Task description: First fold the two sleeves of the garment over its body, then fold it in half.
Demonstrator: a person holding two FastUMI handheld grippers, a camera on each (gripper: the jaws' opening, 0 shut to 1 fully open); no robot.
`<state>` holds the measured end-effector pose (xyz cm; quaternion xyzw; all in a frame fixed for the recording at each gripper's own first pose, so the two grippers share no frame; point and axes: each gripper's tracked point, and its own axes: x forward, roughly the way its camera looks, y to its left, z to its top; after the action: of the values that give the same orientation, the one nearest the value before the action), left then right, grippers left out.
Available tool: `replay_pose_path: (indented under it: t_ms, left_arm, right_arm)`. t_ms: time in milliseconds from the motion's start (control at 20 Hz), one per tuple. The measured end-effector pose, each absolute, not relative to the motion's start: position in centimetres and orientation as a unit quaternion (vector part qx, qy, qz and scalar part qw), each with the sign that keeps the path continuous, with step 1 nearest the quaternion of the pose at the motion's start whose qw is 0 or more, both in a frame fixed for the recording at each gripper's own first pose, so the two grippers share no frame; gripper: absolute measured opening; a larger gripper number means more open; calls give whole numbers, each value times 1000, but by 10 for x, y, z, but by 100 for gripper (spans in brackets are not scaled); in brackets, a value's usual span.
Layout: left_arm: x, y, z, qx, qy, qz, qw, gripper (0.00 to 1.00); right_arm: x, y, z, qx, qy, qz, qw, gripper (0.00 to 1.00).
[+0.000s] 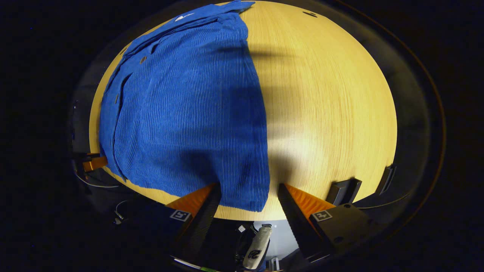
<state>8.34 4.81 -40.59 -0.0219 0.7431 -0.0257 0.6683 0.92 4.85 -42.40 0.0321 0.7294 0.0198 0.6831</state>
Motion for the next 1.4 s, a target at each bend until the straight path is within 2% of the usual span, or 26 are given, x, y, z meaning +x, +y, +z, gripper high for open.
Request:
replay_pose_path:
  t_ms: [100, 200, 250, 300, 350, 400, 450, 550, 750, 1000, 1250, 1400]
  left_arm:
    - [82, 47, -406, -20, 746, -27, 666, 85]
    - [82, 46, -405, -21, 746, -26, 665, 82]
    - [81, 44, -409, -24, 745, -27, 667, 80]
    - [81, 38, -407, -27, 742, -28, 669, 76]
    - [84, 29, -408, -36, 734, -37, 677, 72]
    - [84, 19, -408, -50, 729, -49, 681, 40]
    - [87, 18, -409, -48, 726, -59, 683, 8]
    - [92, 20, -407, -85, 712, -70, 693, 0]
    - [98, 30, -403, -109, 696, -65, 707, 0]
    - [120, 30, -347, -90, 650, -100, 748, 0]
    - [161, 34, -281, -57, 583, -124, 801, 0]
    - [212, 39, -224, -18, 511, -130, 849, 0]
  right_arm:
    - [8, 50, -424, 35, 734, 18, 678, 98]
    - [8, 58, -424, 33, 736, 30, 675, 88]
    - [9, 65, -424, 38, 735, 37, 676, 74]
    - [8, 75, -424, 50, 732, 47, 678, 76]
    - [8, 79, -423, 52, 730, 47, 680, 45]
    - [12, 79, -420, 53, 727, 59, 682, 14]
    - [11, 79, -419, 69, 722, 57, 687, 9]
    - [14, 83, -421, 106, 716, 47, 688, 6]
    - [15, 81, -420, 109, 707, 54, 696, 5]
    - [39, 84, -378, 152, 678, 66, 716, 5]
    - [102, 77, -293, 156, 600, 75, 781, 5]
    - [158, 75, -236, 138, 537, 81, 828, 5]
